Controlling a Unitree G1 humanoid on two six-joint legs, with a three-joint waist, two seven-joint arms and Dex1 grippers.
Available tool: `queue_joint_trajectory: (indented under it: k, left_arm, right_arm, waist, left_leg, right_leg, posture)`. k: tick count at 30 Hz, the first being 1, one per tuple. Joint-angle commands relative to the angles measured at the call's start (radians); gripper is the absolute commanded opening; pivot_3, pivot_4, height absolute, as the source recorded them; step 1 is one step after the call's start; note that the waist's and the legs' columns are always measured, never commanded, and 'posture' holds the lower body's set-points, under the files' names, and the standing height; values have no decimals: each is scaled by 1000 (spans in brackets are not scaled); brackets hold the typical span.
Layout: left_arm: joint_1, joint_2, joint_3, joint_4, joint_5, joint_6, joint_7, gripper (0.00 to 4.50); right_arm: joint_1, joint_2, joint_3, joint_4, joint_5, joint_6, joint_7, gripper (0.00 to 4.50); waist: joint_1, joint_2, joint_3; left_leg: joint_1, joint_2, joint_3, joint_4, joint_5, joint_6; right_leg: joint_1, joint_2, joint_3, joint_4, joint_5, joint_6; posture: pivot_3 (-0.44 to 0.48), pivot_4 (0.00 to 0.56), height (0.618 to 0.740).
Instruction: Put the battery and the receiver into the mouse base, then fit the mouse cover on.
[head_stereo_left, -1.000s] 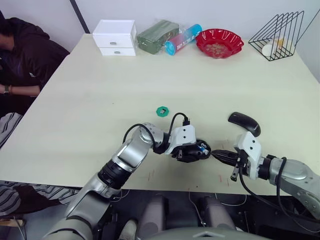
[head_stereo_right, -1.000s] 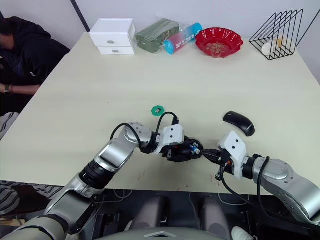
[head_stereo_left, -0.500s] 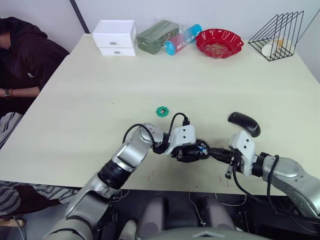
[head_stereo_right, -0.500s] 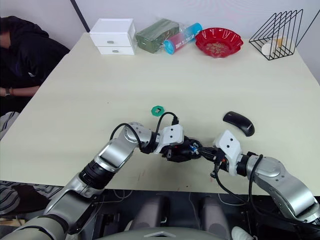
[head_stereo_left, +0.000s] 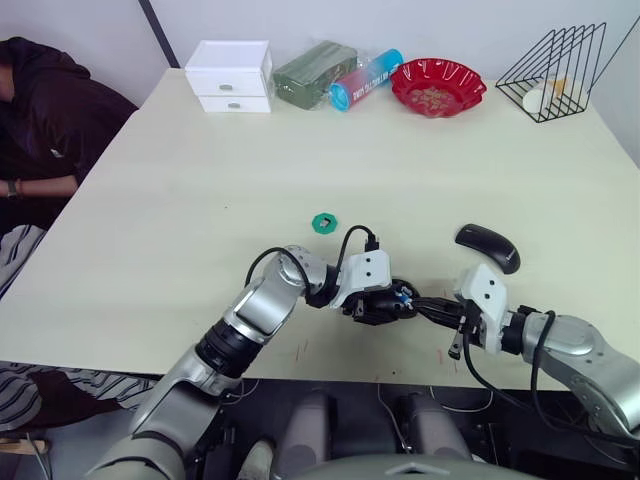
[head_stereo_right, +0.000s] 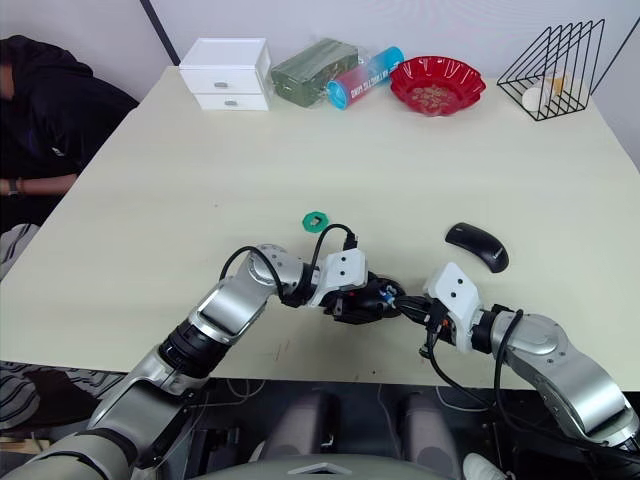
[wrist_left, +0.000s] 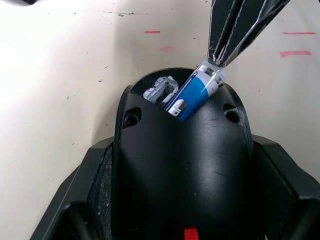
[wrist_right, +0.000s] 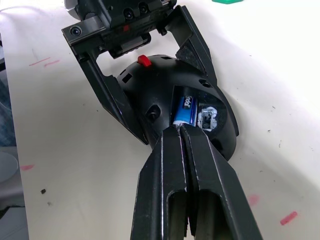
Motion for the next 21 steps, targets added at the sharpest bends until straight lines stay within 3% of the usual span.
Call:
queue_joint_trajectory:
  k: [1,14,21]
  left_arm:
    - [13,4,-33,16,0,10,-16,2976]
    - [14,3,-31,14,-4,16,-17,2976]
    - [14,2,-31,14,-5,18,-17,2976]
  right_arm:
    - [-6,10,2,1,-20,12,5,24]
    - [0,31,15,40,-57,28,17,24]
    - [-7,53,28,72,-70,25,25,24]
  waist:
    - [0,0,0]
    - [-1,0,-2]
    - [-1,-1,-3]
  left_leg:
    - [0,0,0,0,0,0]
    - [2,0,0,0,0,0]
    - [11,0,2,-2,0,0]
  right_leg:
    - [0,0,0,0,0,0]
    - [2,0,0,0,0,0]
    - [10,0,2,-1,0,0]
  posture:
    - [0,150,740]
    - [0,150,740]
    - [0,150,740]
